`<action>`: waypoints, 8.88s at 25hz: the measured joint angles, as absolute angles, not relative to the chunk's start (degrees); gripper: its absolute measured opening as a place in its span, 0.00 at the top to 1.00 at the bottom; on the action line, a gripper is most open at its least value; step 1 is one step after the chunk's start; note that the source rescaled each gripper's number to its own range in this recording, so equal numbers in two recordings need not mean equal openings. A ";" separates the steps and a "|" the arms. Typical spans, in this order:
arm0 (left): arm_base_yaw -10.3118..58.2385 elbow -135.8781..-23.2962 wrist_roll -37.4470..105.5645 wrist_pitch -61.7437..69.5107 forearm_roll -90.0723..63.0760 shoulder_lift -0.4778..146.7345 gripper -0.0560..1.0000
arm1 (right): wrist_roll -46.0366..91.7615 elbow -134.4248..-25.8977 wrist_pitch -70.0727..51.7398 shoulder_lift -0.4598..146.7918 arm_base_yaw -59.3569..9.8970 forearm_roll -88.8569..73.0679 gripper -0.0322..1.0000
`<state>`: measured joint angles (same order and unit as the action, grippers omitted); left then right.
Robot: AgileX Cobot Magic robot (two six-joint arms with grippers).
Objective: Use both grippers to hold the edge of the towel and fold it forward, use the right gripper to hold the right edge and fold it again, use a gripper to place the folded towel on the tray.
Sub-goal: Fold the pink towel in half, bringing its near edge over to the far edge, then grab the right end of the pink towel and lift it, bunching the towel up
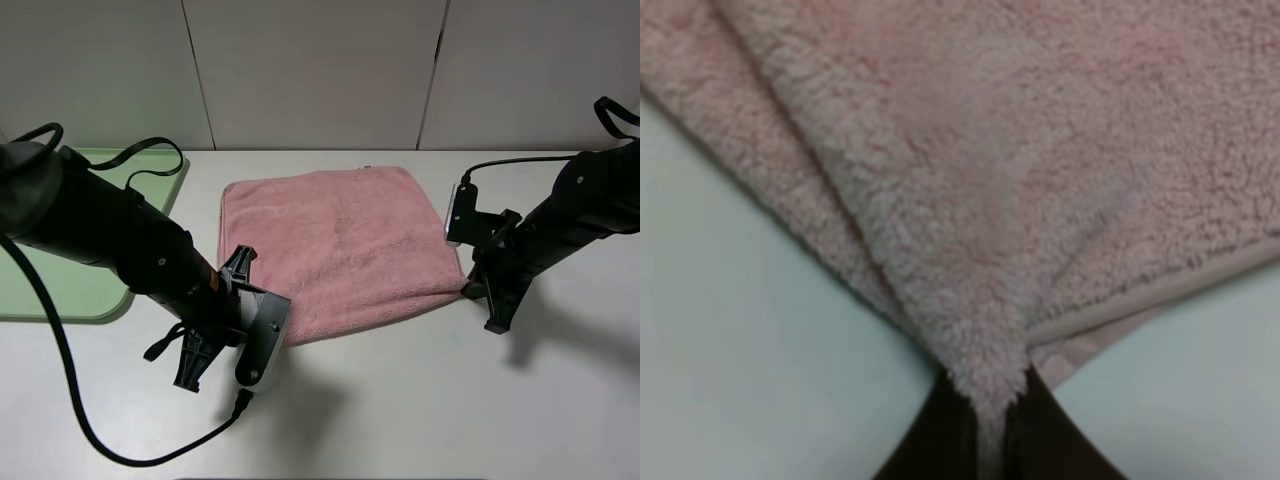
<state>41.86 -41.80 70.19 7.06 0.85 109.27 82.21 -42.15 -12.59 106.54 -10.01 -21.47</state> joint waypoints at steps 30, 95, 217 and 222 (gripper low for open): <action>41.86 -40.52 62.19 19.43 1.46 95.39 0.95 | 73.15 -41.80 -27.62 98.19 -10.28 -21.61 0.97; 42.17 -43.61 30.53 33.78 16.19 76.73 0.95 | 50.89 -41.74 -40.47 73.88 -10.65 -18.81 0.97; 31.18 -59.00 28.54 18.40 25.04 103.35 0.00 | 48.37 -57.81 -22.76 99.51 -10.46 -16.65 0.00; 31.18 -59.00 24.05 20.49 25.04 99.42 0.00 | 46.81 -57.81 -22.71 99.51 -10.46 -16.79 0.00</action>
<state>31.18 -59.00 24.05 20.49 25.04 99.42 46.81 -57.81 -22.71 99.51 -10.46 -16.79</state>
